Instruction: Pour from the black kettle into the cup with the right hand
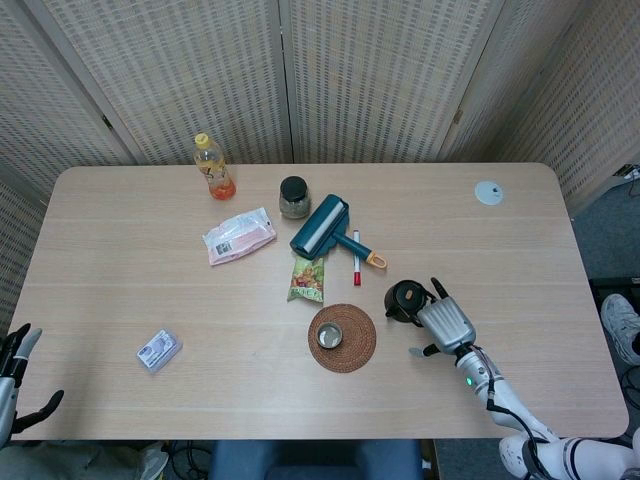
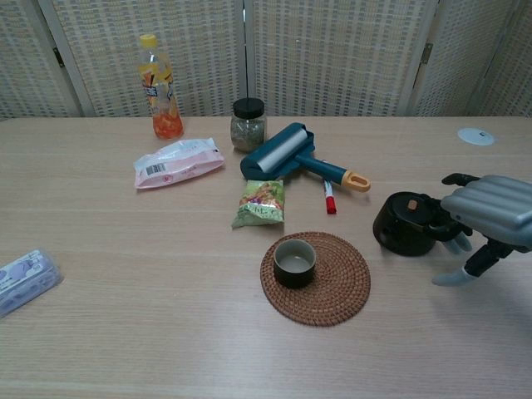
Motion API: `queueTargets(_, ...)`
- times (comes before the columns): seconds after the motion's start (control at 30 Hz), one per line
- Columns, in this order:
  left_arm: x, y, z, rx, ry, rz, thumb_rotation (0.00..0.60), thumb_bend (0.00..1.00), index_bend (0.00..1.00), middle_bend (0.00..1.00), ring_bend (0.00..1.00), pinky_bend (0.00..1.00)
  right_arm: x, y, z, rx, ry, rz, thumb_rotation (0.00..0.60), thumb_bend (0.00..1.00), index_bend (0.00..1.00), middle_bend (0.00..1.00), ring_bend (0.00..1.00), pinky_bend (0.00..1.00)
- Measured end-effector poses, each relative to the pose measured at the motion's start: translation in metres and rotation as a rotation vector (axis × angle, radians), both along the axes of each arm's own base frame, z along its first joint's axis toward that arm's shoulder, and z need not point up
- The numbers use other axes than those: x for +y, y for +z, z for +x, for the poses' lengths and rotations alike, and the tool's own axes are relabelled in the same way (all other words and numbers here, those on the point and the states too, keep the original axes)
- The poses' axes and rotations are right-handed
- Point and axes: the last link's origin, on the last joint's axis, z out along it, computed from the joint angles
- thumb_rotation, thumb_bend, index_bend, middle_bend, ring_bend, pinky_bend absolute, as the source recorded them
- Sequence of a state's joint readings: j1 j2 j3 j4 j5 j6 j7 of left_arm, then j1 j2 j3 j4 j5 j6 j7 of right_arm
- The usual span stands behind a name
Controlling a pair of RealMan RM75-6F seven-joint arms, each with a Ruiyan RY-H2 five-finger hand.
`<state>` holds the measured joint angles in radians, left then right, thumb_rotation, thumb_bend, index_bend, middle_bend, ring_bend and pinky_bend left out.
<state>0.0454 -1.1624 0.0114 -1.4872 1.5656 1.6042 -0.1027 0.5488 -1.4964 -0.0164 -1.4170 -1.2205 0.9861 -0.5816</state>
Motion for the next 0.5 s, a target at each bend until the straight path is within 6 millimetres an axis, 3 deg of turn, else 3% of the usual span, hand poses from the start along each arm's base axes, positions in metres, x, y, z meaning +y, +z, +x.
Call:
queueTargets(0.2,0.000,0.000,0.000,0.001,-0.002,0.002,0.600,0.24,0.00,0.00,0.01,0.00,-0.004,-0.001,0.002,-0.016,-0.011,-0.008,0.473,0.00,0.73,0.72,0.63,0.00)
queueTargets(0.5,-0.001,0.000,0.000,0.004,0.003,0.001,0.600,0.24,0.00,0.00,0.01,0.00,-0.020,-0.003,0.016,-0.070,-0.031,-0.004,0.501,0.00,0.89,0.87,0.77,0.00)
